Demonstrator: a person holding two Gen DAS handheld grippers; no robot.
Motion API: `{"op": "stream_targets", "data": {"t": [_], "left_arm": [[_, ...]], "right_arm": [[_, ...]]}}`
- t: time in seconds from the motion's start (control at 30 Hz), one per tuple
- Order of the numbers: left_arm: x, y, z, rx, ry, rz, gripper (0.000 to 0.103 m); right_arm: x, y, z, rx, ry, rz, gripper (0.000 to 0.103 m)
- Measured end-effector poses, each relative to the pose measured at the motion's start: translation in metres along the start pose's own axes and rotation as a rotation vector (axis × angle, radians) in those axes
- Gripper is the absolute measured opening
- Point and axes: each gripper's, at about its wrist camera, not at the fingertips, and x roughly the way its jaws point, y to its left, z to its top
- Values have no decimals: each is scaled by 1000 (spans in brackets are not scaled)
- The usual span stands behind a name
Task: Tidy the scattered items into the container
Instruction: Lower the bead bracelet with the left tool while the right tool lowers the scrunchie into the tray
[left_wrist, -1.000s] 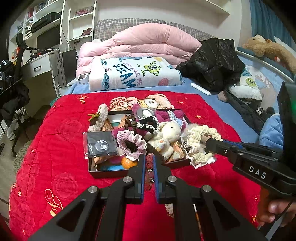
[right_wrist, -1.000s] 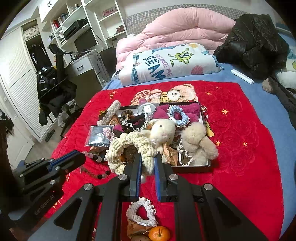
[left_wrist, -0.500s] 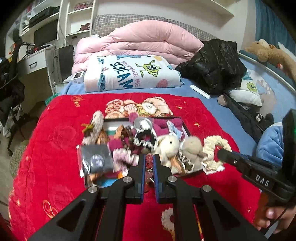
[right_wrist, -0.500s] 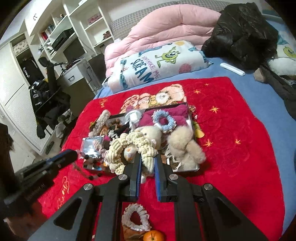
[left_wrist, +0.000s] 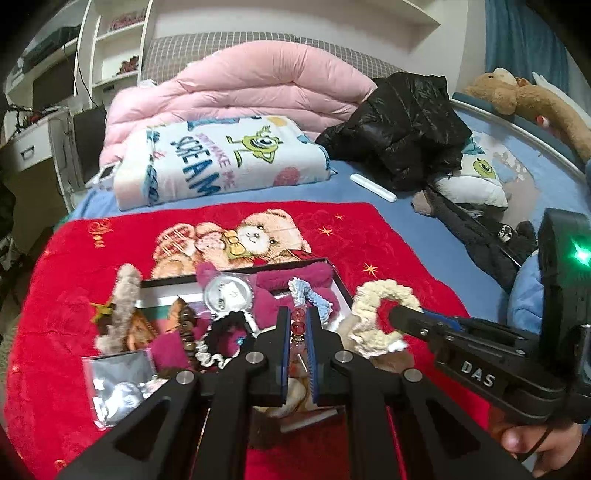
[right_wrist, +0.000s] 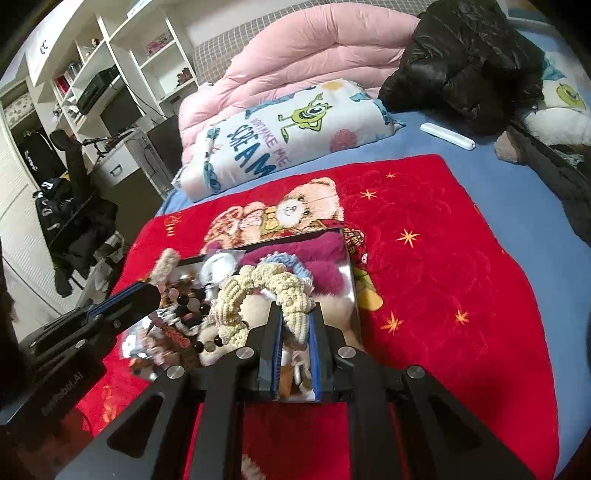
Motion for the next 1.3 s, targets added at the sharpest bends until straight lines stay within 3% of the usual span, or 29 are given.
{"op": "stream_targets", "data": {"t": [0.2, 0.33, 0.73, 1.3], "left_arm": [[22, -3, -6, 22, 6, 10, 8], [26, -4, -7, 9, 9, 3, 8], [19, 4, -10, -7, 16, 28, 8], [29, -1, -19, 23, 48, 33, 8]], "right_arm": [[32, -17, -5, 88, -13, 19, 13], [45, -16, -9, 72, 2, 7, 13], [48, -10, -14, 104, 17, 84, 13], [58, -2, -18, 96, 34, 78, 13]]}}
